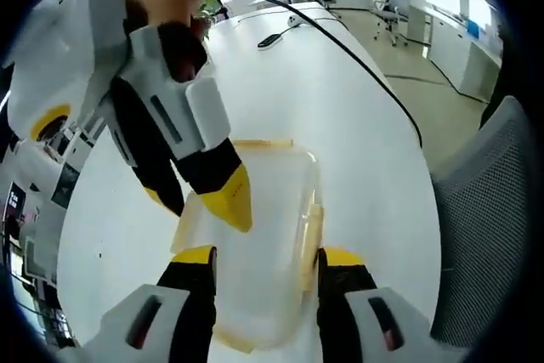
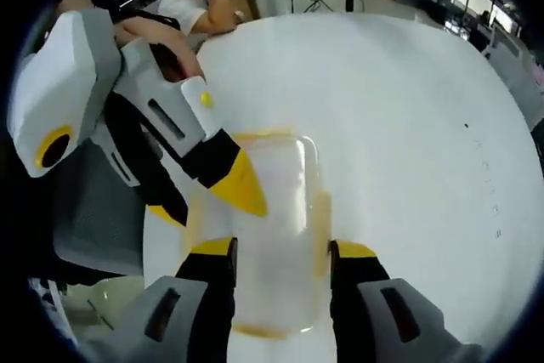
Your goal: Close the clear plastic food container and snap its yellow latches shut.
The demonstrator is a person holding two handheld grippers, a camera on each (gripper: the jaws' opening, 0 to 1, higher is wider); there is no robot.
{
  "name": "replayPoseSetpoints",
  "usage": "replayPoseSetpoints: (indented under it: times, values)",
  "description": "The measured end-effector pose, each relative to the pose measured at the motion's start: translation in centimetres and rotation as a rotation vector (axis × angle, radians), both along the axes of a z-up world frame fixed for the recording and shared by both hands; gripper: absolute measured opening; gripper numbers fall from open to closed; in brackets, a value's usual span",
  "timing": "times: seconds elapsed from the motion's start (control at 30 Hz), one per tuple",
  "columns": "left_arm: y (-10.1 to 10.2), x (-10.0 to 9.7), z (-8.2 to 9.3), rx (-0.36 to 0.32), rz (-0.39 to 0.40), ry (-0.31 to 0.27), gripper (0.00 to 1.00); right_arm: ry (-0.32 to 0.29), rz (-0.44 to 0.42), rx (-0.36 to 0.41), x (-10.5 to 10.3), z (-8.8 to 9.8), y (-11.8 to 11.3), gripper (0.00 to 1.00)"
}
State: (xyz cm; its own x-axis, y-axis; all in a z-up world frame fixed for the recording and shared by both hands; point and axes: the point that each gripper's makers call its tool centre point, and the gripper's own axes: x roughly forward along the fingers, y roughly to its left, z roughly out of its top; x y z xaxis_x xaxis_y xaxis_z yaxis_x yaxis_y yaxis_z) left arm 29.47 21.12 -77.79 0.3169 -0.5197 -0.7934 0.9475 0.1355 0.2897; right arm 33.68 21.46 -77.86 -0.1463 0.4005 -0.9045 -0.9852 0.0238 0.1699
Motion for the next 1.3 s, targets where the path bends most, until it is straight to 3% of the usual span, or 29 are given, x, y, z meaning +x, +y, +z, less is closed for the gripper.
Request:
replayPoseSetpoints:
  times: [0.23, 0.53, 0.57, 0.6, 0.77, 1.0, 1.3]
  values:
    - [0.1, 0.1, -0.1, -0.030, -0.008, -0.020, 0.41, 0.035, 0.008, -0.041, 0.3, -0.2, 0.1, 0.37]
    - [0.1, 0.3, -0.4, -0.021, 0.021, -0.047, 0.37, 0.042, 0.052, -0.065, 0.0, -0.4, 0.2, 0.36]
    - [0.8, -0.1, -0.7, -0.011, 0.041, -0.020, 0.37, 0.045, 0.047, -0.068, 0.0, -0.5, 0.1, 0.34]
    - [0.7, 0.5, -0.4, -0.018, 0.017, -0.050, 0.37, 0.046, 0.033, -0.072, -0.3, -0.1, 0.7, 0.34]
    - [0.9, 1.0, -0.4, -0.040, 0.028, -0.074, 0.37, 0.057, 0.036, -0.117, 0.0, -0.6, 0.3, 0.35]
    - [0.4, 1.0, -0.5, -0.007, 0.029, -0.068, 0.38, 0.061, 0.055, -0.210, 0.0, -0.7, 0.4, 0.36]
    - [0.1, 1.0, -0.5, 0.002, 0.047, -0.079, 0.39, 0.052, 0.053, -0.193, -0.1, -0.5, 0.1, 0.37]
